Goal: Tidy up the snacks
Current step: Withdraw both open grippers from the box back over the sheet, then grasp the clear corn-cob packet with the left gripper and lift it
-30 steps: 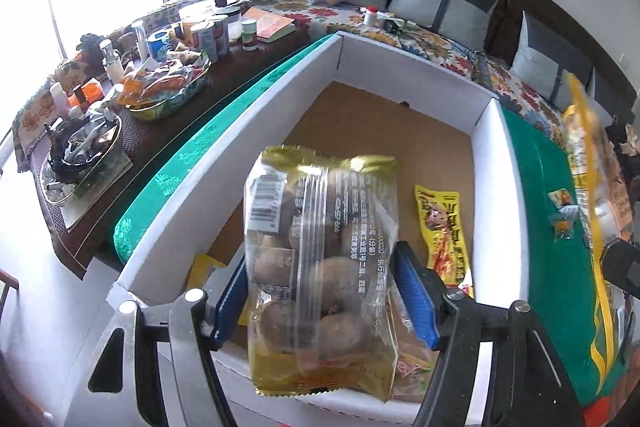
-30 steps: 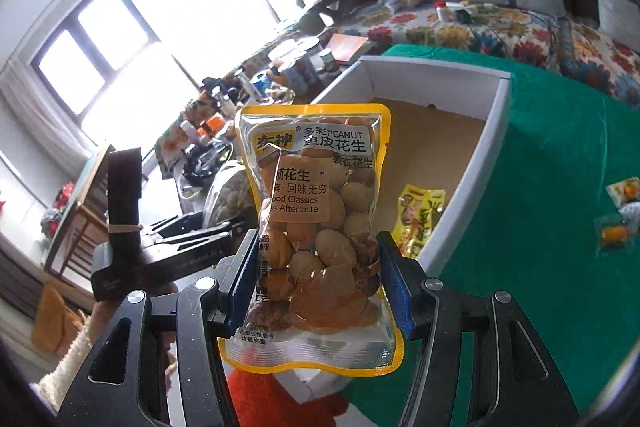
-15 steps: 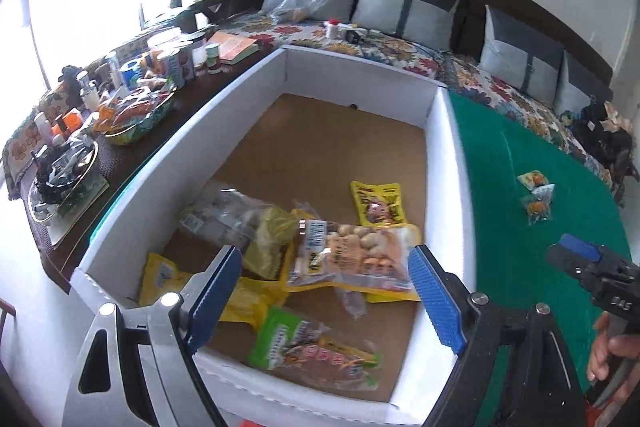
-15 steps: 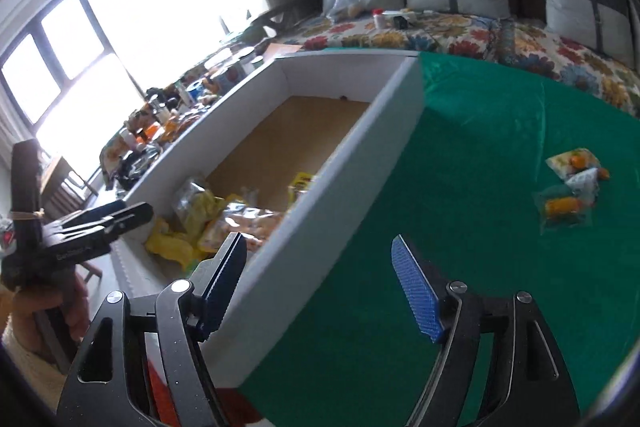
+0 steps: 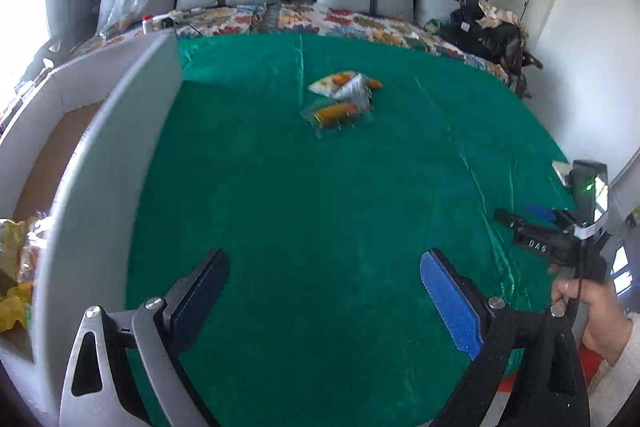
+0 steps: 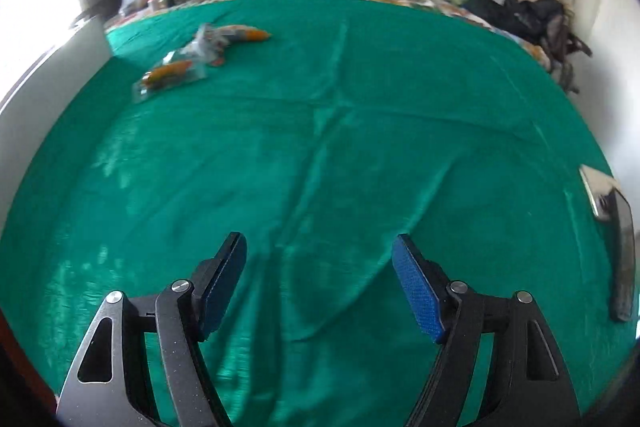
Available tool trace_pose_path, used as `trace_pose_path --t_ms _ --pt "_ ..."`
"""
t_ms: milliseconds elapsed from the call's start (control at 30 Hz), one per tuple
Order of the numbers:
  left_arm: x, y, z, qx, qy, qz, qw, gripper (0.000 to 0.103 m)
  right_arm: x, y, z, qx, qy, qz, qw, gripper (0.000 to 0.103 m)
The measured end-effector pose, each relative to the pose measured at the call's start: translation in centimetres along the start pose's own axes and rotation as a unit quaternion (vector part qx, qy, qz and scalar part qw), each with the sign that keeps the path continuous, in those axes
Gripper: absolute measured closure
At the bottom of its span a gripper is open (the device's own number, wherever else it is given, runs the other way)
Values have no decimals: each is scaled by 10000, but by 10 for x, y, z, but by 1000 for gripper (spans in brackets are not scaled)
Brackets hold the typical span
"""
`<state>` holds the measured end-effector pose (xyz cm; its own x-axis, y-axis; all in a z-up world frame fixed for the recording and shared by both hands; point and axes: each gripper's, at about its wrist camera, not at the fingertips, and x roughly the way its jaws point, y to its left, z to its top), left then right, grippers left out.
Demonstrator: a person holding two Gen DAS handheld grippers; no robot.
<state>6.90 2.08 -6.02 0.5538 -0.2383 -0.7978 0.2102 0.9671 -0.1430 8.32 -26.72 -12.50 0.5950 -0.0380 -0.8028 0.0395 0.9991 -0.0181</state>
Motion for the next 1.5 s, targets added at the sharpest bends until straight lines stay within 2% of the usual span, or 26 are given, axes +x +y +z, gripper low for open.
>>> trace_pose_path --t_ms 100,233,367,467,533,600,800,867,933,1000,1067,1133,1200,1300,1400,1500 --pt "39 -16 -8 146 371 86 9992 7 2 -25 -4 395 -146 -131 9990 24" --pt "63 -24 -7 483 352 524 9968 7 6 -35 5 575 -152 -195 9980 19" --pt "82 -13 -2 458 331 723 9958 7 9 -34 5 465 -81 -263 9985 12" --pt "95 -2 -1 260 390 728 9962 5 6 -34 -1 482 -78 -286 9984 10" --pt "96 4 -7 156 157 691 9974 0 6 -35 -3 488 -78 -281 9984 9" --pt "95 5 -13 163 -22 700 9974 0 5 -35 -6 484 -83 -283 9984 9" --pt "95 6 -11 181 -13 680 9975 0 5 -35 -6 482 -81 -283 9984 9" --pt "96 4 -5 352 124 556 9978 0 5 -35 -5 482 -82 -282 9984 9" --pt "102 1 9 833 583 165 9947 0 5 -35 -6 481 -82 -282 9984 9" --pt "107 -5 33 1386 906 -160 9861 0 5 -35 -6 481 -83 -281 9984 9" --pt "111 -10 59 1864 973 -232 9774 1 5 -36 -6 481 -83 -279 9984 9" --pt "121 -12 88 2117 1011 -171 9720 1 5 -36 -6 481 -83 -279 9984 9" --pt "135 -11 116 2162 990 -118 9712 1 5 -35 -6 479 -83 -279 9984 9" --pt "161 -12 152 1987 973 -79 9752 1 5 -36 -6 482 -84 -270 9984 9" --pt "186 -18 171 1915 986 -86 9765 1 5 -36 -7 481 -84 -269 9984 9" --pt "205 -26 177 2012 1005 -135 9743 1 5 -35 -7 483 -83 -254 9985 8"
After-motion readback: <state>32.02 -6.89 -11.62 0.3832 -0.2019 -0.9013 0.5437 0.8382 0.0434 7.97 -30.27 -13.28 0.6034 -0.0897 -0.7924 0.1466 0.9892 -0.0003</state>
